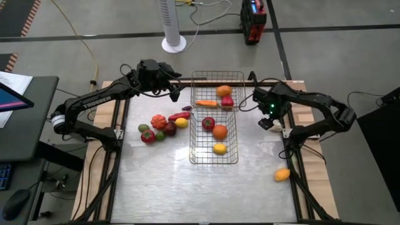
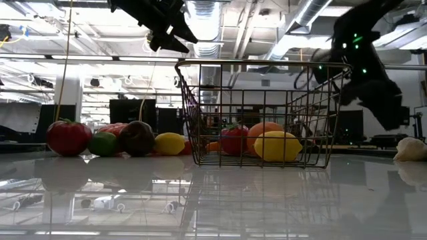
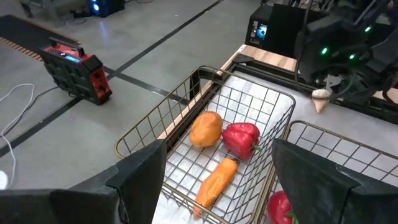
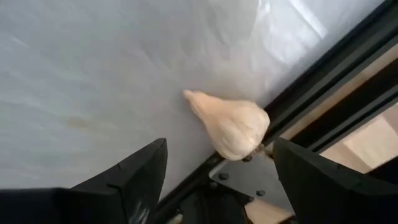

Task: Sort produce into baskets
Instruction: Put the garlic into the top wire basket

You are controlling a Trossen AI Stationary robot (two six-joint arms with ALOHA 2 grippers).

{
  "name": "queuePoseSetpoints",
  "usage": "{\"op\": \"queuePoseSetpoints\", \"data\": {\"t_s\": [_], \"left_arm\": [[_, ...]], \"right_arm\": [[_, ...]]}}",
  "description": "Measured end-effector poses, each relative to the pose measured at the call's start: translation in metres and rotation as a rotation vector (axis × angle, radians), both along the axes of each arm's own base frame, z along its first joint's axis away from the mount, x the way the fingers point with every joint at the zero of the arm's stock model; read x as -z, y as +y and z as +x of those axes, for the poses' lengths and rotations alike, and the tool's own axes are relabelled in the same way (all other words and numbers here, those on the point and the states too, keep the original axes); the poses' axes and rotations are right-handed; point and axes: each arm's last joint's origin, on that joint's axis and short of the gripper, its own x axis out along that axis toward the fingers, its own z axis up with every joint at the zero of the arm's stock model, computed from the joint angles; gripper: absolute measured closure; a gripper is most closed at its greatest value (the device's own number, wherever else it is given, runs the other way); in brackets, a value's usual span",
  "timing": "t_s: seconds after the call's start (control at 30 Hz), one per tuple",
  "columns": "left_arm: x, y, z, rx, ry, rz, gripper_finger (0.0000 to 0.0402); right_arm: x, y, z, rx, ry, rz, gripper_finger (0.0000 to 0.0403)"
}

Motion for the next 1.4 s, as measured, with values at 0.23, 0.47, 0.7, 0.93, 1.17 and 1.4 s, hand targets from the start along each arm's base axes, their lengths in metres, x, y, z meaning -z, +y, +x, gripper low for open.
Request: {"op": "queuePoseSetpoints", "data": {"t_s": [0.23, 0.47, 0.7, 0.93, 1.17, 1.4], "left_arm": [[0.0, 0.0, 0.0, -0.004, -0.005, -0.009, 0.0123], [0.0, 0.0, 0.0, -0.007, -0.007, -0.015, 0.0123], [0.0, 0.0, 0.0, -0.005, -0.005, -0.01, 0.0123], [0.0, 0.0, 0.0, 0.0, 0.001, 0.001, 0.0123], [0.0, 0.0, 0.0, 0.0, 0.005, 0.008, 0.0123], [0.0, 0.0, 0.0, -0.001, 0.005, 0.009, 0.0123]], "right_arm": [[0.022, 0.0, -0.002, -0.005, 0.076, 0.061, 0.0085], [0.027, -0.001, -0.001, -0.002, 0.077, 0.06, 0.0085], [0.031, -0.002, -0.003, 0.016, 0.078, 0.049, 0.0085], [0.032, -0.003, -0.003, 0.019, 0.073, 0.049, 0.0085], [0.032, 0.008, 0.006, -0.052, 0.058, 0.069, 0.0085], [0.032, 0.023, 0.017, -0.152, 0.043, 0.087, 0.0085]]}}
